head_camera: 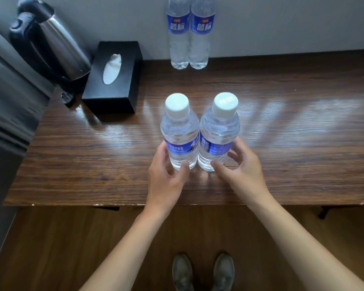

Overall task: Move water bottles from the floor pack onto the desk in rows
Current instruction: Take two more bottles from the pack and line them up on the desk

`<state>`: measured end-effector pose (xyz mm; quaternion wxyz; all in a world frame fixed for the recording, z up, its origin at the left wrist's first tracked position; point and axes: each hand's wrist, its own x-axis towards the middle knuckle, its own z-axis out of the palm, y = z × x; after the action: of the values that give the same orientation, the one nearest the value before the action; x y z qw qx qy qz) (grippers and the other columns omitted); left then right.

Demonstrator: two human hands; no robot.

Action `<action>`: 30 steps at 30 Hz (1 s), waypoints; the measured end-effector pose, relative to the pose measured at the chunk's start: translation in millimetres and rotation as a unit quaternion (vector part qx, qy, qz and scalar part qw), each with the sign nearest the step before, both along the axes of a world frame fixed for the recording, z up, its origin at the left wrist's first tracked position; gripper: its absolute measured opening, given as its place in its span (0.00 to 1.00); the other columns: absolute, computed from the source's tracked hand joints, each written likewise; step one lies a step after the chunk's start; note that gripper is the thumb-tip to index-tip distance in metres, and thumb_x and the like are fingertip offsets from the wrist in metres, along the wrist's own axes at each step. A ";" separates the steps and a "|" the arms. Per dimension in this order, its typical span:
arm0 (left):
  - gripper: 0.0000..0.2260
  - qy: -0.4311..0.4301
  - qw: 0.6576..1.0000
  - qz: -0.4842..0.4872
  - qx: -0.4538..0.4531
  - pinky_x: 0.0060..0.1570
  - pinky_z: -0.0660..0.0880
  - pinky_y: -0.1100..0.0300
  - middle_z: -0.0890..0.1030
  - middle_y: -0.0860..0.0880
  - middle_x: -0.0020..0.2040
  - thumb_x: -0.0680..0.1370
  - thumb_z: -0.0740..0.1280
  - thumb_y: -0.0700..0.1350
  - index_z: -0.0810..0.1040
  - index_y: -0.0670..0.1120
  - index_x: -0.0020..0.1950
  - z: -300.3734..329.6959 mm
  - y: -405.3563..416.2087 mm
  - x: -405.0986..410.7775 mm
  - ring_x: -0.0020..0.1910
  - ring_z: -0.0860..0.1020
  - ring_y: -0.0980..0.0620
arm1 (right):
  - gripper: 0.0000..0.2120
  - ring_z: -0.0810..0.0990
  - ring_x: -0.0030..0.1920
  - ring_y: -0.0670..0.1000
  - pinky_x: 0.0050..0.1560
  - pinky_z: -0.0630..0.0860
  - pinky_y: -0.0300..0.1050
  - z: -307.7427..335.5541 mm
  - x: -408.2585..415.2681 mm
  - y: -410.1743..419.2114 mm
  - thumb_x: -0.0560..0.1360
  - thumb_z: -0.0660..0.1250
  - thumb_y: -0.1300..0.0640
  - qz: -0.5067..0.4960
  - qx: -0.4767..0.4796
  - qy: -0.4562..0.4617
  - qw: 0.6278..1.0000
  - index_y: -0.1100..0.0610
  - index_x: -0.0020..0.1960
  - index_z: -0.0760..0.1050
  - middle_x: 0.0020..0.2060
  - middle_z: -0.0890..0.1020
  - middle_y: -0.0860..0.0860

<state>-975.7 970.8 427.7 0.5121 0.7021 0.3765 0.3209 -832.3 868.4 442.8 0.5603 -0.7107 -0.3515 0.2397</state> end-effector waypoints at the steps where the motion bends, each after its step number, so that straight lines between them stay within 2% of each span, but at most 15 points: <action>1: 0.22 0.002 1.000 0.005 0.002 0.63 0.75 0.44 0.81 0.51 0.61 0.74 0.72 0.45 0.73 0.46 0.67 -0.8 0.2 -0.1 0.62 0.79 0.50 | 0.26 0.78 0.61 0.45 0.61 0.72 0.33 -1.5 0.8 0.4 0.67 0.73 0.54 -0.002 0.000 -0.001 1.000 0.53 0.64 0.74 0.58 0.80 0.45; 5: 0.24 0.004 0.999 0.041 0.019 0.64 0.75 0.51 0.81 0.52 0.60 0.73 0.76 0.45 0.73 0.46 0.66 -2.8 -1.5 1.4 0.61 0.79 0.52 | 0.27 0.78 0.59 0.44 0.60 0.73 0.38 -6.3 3.2 1.3 0.66 0.79 0.53 -0.028 -0.015 -0.017 0.999 0.52 0.61 0.74 0.56 0.81 0.46; 10: 0.28 0.011 0.996 0.089 0.018 0.57 0.76 0.63 0.78 0.52 0.61 0.70 0.78 0.52 0.70 0.50 0.65 -4.4 -5.6 6.7 0.60 0.78 0.55 | 0.27 0.77 0.55 0.42 0.54 0.74 0.35 -9.4 -0.7 8.2 0.63 0.80 0.50 -0.062 -0.022 -0.061 0.996 0.54 0.58 0.74 0.53 0.77 0.44; 14: 0.30 0.013 0.995 0.103 0.013 0.59 0.77 0.55 0.76 0.51 0.61 0.68 0.79 0.54 0.67 0.52 0.62 -6.3 -4.4 9.6 0.60 0.78 0.54 | 0.28 0.74 0.50 0.42 0.48 0.70 0.27 -11.4 -3.9 16.2 0.61 0.80 0.43 -0.076 -0.035 -0.096 0.992 0.53 0.54 0.74 0.48 0.72 0.42; 17: 0.32 0.003 0.997 0.080 0.010 0.63 0.76 0.52 0.75 0.49 0.64 0.68 0.78 0.56 0.66 0.51 0.65 -5.8 -0.7 8.3 0.63 0.76 0.54 | 0.31 0.73 0.49 0.42 0.48 0.69 0.28 -11.0 -4.3 20.3 0.56 0.77 0.34 -0.078 -0.046 -0.097 0.991 0.49 0.51 0.73 0.46 0.69 0.40; 20: 0.32 -0.031 0.999 0.009 -0.001 0.67 0.73 0.55 0.74 0.48 0.69 0.74 0.75 0.46 0.63 0.46 0.74 -1.9 0.9 4.7 0.68 0.74 0.52 | 0.30 0.72 0.54 0.40 0.52 0.68 0.25 -11.8 -3.6 17.1 0.58 0.77 0.37 -0.058 -0.039 -0.088 0.994 0.50 0.54 0.74 0.50 0.69 0.42; 22: 0.28 -0.047 0.999 -0.016 -0.009 0.68 0.72 0.49 0.76 0.47 0.68 0.76 0.71 0.40 0.65 0.44 0.74 -0.8 2.7 3.4 0.68 0.75 0.50 | 0.30 0.71 0.61 0.40 0.58 0.68 0.27 -13.1 -4.0 11.8 0.63 0.74 0.39 -0.038 -0.019 -0.077 0.996 0.52 0.60 0.74 0.57 0.70 0.44; 23: 0.25 -0.049 0.999 -0.016 -0.012 0.68 0.73 0.46 0.78 0.47 0.66 0.76 0.70 0.38 0.68 0.43 0.72 -0.4 3.2 3.1 0.67 0.76 0.49 | 0.31 0.71 0.64 0.42 0.60 0.70 0.31 -13.5 -4.6 9.2 0.65 0.73 0.40 -0.031 -0.008 -0.069 0.997 0.52 0.63 0.74 0.60 0.72 0.44; 26: 0.21 -0.047 0.999 0.010 -0.009 0.64 0.75 0.44 0.81 0.47 0.61 0.75 0.72 0.38 0.72 0.42 0.67 -1.8 3.3 2.1 0.62 0.79 0.48 | 0.29 0.75 0.63 0.45 0.61 0.74 0.40 -14.2 -6.6 5.7 0.67 0.73 0.43 -0.032 0.013 -0.043 0.998 0.52 0.65 0.74 0.60 0.77 0.44; 30: 0.25 -0.032 0.998 0.058 0.006 0.63 0.76 0.46 0.80 0.50 0.60 0.71 0.77 0.45 0.72 0.46 0.65 -3.7 0.3 1.7 0.61 0.79 0.49 | 0.28 0.78 0.59 0.45 0.58 0.76 0.39 -13.9 -6.5 6.7 0.66 0.76 0.45 -0.049 0.017 -0.037 0.998 0.52 0.63 0.75 0.57 0.79 0.46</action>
<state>-973.9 971.1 424.0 0.5002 0.6712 0.3982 0.3752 -838.8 875.2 428.9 0.5700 -0.7260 -0.3406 0.1792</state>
